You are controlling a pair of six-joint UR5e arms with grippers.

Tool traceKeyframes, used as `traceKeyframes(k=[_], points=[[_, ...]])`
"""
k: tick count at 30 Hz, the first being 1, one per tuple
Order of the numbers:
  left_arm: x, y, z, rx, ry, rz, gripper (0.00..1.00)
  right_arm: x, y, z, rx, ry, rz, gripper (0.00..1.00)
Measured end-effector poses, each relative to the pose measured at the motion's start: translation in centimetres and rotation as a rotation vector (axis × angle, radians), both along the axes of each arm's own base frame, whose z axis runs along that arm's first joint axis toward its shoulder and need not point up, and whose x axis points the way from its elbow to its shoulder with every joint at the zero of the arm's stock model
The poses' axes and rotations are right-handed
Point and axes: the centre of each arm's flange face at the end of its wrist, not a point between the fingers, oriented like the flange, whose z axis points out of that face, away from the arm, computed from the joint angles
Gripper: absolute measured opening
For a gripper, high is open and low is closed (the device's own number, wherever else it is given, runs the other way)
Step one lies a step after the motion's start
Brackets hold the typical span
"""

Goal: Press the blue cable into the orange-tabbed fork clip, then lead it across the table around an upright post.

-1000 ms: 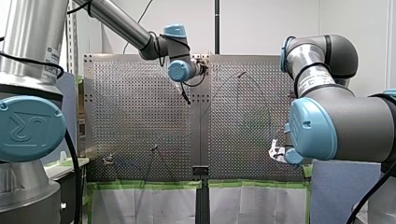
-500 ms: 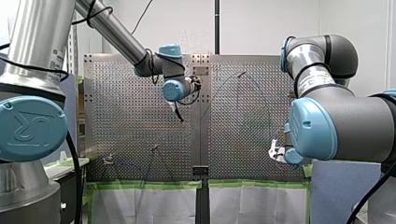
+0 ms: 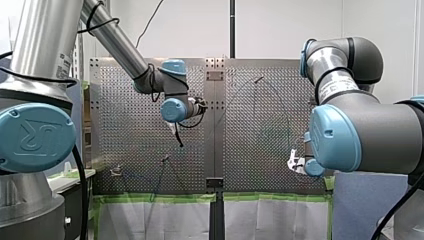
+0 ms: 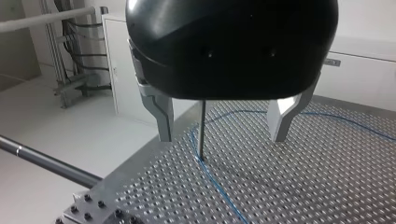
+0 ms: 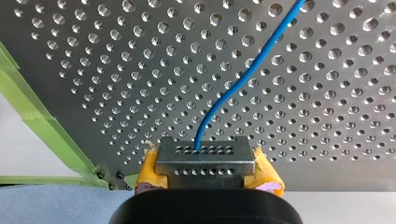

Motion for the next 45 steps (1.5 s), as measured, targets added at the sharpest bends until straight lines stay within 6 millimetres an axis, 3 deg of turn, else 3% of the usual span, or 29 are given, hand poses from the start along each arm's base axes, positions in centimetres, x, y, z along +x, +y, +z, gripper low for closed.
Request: traceKeyframes(k=[19,35,45], points=[[-2.3,4.9,-5.3,0.113,0.049,0.06,1.0,0.0,0.0,0.0,0.001,0.0,0.002,0.0],[-6.0,7.9,-9.2,0.222,0.089,0.03,1.0,-0.2,-0.1,0.0,0.0,-0.001,0.0,0.0],[-5.4,8.4,-9.1,0.23,0.054,0.038,1.0,-0.5,0.0,-0.1,0.011,-0.002,-0.003,0.0]])
